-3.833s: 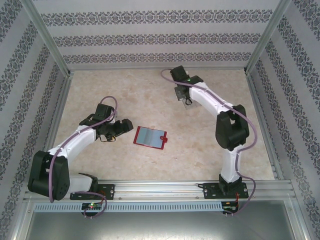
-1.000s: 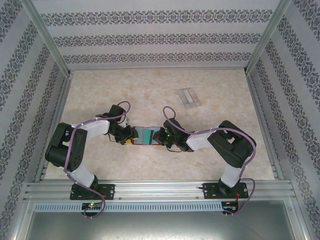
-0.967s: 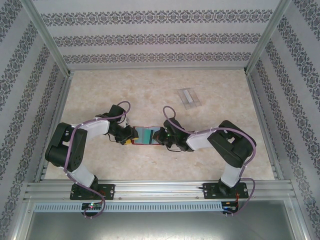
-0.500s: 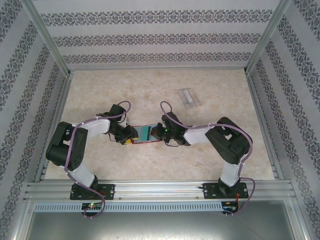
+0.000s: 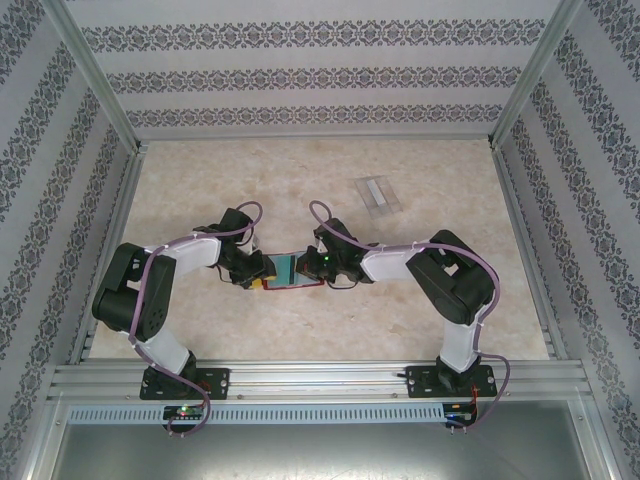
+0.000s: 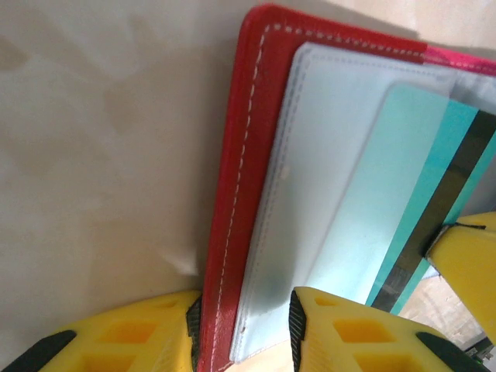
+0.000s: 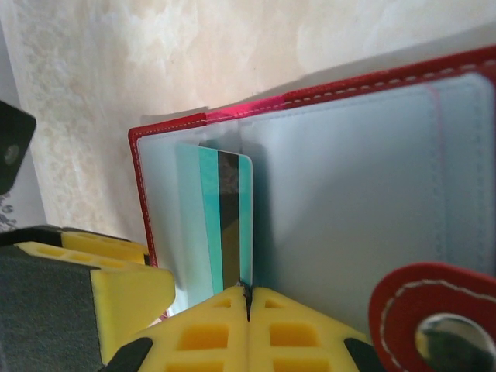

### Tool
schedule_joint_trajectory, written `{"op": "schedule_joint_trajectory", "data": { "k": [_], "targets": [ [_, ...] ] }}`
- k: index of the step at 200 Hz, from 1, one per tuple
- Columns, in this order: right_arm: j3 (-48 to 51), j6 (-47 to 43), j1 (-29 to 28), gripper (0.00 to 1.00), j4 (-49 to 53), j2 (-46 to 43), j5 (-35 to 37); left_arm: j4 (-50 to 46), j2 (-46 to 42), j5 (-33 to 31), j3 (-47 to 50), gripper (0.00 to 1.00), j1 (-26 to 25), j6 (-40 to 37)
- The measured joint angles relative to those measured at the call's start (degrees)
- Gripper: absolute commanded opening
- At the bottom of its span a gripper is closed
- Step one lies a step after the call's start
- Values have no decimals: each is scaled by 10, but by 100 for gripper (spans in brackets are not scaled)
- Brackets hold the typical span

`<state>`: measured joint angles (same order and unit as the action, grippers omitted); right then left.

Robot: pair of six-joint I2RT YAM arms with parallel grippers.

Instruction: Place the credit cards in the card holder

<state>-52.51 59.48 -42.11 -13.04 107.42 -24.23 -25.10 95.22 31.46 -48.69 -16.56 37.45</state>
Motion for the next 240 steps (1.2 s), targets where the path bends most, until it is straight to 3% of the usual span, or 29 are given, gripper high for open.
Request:
{"op": "schedule_joint_trajectory", "data": {
  "k": [112,144,194,240],
  "targets": [
    [-68,-41,-14,0,39,50,-29,1,0,0,0,38,-3,0],
    [-78,-54,-15,1,51,55,-27,3,-1,7,0,42,-2,1],
    [-90,-85,-16,11,65,57,-26,37,-7,54,21,51,20,18],
    [-90,-118,-19,23,87,44,-14,47,-12,63,26,53,24,25]
  ]
}}
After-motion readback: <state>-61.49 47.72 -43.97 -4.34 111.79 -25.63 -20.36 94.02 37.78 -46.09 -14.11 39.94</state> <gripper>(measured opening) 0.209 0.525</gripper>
